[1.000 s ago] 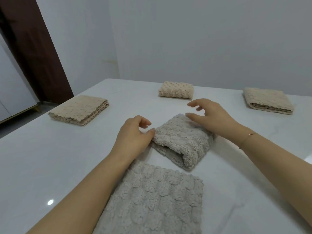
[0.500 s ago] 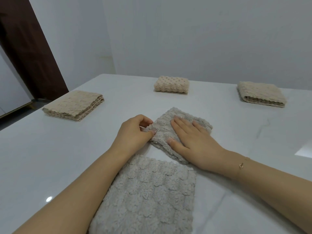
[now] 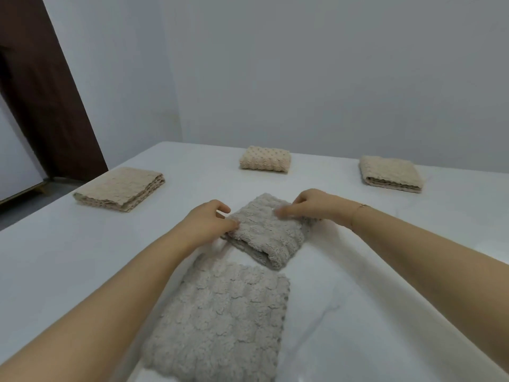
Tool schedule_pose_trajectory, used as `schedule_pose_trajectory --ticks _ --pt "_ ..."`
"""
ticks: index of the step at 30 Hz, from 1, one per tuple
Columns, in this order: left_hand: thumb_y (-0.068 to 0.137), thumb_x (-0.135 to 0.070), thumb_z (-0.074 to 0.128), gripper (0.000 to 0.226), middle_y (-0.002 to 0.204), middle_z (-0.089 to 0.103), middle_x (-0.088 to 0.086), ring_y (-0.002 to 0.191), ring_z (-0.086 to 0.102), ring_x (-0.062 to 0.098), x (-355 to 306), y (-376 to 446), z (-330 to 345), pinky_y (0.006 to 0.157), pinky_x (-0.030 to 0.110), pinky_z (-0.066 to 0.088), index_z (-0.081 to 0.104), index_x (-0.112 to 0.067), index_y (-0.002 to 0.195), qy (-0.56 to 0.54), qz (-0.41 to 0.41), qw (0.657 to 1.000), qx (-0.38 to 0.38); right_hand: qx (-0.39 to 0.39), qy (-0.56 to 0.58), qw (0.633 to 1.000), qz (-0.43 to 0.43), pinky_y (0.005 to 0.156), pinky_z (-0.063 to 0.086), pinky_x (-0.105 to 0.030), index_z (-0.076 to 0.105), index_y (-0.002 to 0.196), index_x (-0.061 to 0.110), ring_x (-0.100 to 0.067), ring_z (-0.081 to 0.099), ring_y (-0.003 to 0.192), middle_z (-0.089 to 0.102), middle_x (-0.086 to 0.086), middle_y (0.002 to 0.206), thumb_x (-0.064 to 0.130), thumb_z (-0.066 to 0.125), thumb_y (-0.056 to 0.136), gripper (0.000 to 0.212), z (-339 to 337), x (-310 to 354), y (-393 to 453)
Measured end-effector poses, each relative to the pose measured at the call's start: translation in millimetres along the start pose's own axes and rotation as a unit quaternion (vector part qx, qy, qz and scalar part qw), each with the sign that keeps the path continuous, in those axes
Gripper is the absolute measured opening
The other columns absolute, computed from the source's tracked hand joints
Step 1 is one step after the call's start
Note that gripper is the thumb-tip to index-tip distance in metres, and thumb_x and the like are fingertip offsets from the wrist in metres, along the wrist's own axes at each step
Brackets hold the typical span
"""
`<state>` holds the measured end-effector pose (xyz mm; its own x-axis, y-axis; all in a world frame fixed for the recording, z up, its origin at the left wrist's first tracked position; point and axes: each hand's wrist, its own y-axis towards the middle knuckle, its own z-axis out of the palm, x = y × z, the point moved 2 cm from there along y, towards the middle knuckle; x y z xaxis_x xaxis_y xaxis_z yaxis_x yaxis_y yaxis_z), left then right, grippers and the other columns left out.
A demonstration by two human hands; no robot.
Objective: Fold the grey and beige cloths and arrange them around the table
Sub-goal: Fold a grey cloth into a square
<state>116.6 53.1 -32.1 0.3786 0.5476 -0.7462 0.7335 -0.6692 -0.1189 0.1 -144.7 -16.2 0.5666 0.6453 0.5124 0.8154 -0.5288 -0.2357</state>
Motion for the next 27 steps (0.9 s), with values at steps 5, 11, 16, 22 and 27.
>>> schedule_pose_trajectory --ticks 5,11,16,22,27 --pt "0.084 -0.020 0.070 0.040 0.111 0.060 0.009 0.092 0.060 0.021 -19.8 -7.2 11.6 0.077 0.031 0.054 0.056 -0.008 0.120 0.013 0.010 1.000 0.002 0.021 0.031 0.999 0.006 0.094 0.046 -0.034 0.054 0.113 0.007 -0.022 0.056 0.105 0.058 -0.002 0.114 0.051 0.076 0.071 0.064 -0.3 -6.5 -5.4" --pt "0.080 -0.010 0.073 0.031 0.096 0.068 0.007 0.083 0.065 0.019 -62.3 -25.1 28.6 0.085 0.035 0.054 0.063 -0.011 0.109 -0.034 0.096 0.995 0.009 0.024 0.178 0.984 0.006 0.091 0.054 -0.038 0.061 0.113 0.008 -0.022 0.069 0.097 0.071 -0.007 0.107 0.027 0.081 0.071 0.050 -37.2 -44.2 -55.8" --pt "0.079 -0.002 0.073 0.026 0.090 0.064 0.005 0.077 0.064 0.013 -104.0 -51.1 56.4 0.073 0.019 0.057 0.065 -0.007 0.103 -0.133 0.102 0.979 0.120 0.040 0.261 0.964 0.041 0.084 0.056 -0.032 0.061 0.114 0.012 -0.019 0.070 0.096 0.073 -0.003 0.105 0.025 0.079 0.070 0.049 -63.1 -85.6 -133.9" --pt "0.081 -0.005 0.072 0.027 0.092 0.067 0.003 0.078 0.065 0.011 -144.3 -87.1 108.9 0.077 0.020 0.056 0.066 -0.007 0.107 -0.067 0.142 0.952 0.262 0.036 0.328 0.938 0.108 0.084 0.056 -0.033 0.062 0.110 0.011 -0.020 0.071 0.094 0.075 -0.004 0.101 0.020 0.071 0.075 0.037 -55.2 -141.5 -230.7" --pt "0.081 -0.004 0.070 0.025 0.093 0.065 0.003 0.083 0.063 0.012 -164.0 -103.8 152.4 0.083 0.023 0.055 0.068 -0.009 0.105 -0.027 0.159 0.939 0.304 0.017 0.358 0.923 0.143 0.088 0.054 -0.035 0.061 0.111 0.012 -0.018 0.071 0.094 0.075 -0.003 0.100 0.018 0.071 0.078 0.035 -41.4 -174.7 -279.3"
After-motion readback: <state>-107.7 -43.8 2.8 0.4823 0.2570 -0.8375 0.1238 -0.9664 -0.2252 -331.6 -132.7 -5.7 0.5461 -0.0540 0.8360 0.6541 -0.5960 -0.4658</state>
